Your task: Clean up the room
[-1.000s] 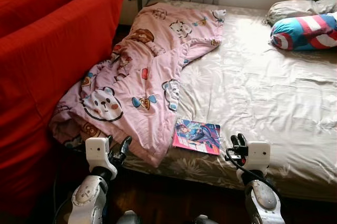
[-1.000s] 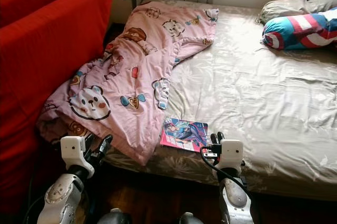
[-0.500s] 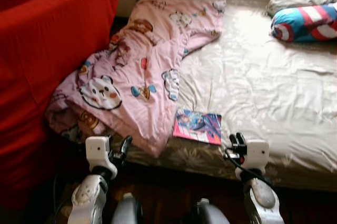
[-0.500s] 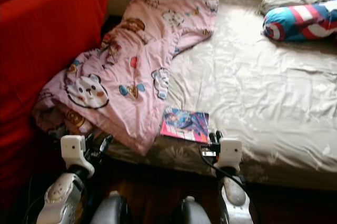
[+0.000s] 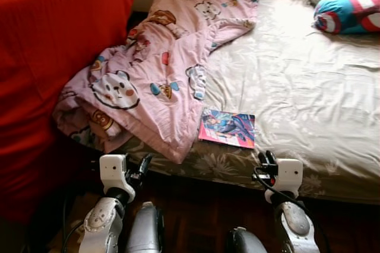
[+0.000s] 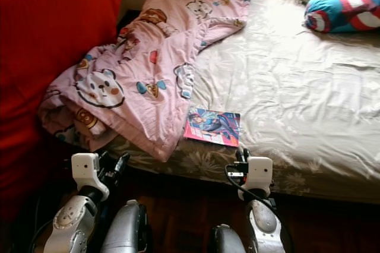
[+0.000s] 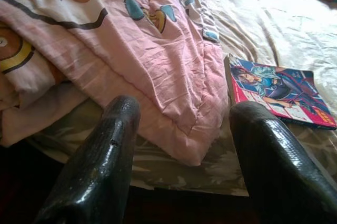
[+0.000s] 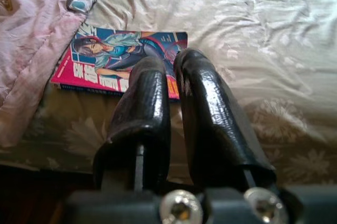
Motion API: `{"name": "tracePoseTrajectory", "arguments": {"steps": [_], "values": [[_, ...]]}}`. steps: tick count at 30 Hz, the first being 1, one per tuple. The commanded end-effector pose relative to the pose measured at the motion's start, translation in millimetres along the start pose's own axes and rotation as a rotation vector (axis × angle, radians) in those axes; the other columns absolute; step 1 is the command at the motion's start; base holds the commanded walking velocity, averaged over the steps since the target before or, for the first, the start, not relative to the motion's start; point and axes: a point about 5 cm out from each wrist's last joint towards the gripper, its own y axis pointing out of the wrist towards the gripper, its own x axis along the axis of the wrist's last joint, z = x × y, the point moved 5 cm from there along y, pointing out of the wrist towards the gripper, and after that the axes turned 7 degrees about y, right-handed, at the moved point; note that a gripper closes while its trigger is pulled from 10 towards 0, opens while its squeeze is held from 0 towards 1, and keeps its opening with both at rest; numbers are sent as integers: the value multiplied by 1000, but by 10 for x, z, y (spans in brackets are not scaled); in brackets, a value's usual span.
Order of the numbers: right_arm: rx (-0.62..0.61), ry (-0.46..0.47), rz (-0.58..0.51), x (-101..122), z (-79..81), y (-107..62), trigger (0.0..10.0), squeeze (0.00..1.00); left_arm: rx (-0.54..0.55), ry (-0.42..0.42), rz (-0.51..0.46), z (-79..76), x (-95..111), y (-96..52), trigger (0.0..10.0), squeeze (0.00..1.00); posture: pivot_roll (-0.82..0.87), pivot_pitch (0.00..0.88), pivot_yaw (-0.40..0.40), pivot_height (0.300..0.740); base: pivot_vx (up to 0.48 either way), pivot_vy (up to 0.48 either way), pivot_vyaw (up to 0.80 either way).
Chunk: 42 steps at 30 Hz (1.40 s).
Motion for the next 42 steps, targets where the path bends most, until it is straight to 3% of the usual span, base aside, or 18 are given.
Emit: {"name": "tracePoseTrajectory", "arguments": {"steps": [1, 7, 42], "values": [[-14, 0, 38, -90, -28, -22, 10000, 0, -6, 11, 12, -1, -18, -22, 10000, 0, 60, 194, -41, 628, 0, 0, 0], [-1, 3, 15, -70, -12, -19, 10000, 0, -9, 16, 16, -3, -22, -32, 10000, 0, 63, 198, -38, 595, 0, 0, 0], [-17, 20, 7, -83, -31, 16, 10000, 0, -19, 58, 19, -10, -12, -29, 10000, 0, 73, 201, -30, 595, 14, 0, 0]]}}
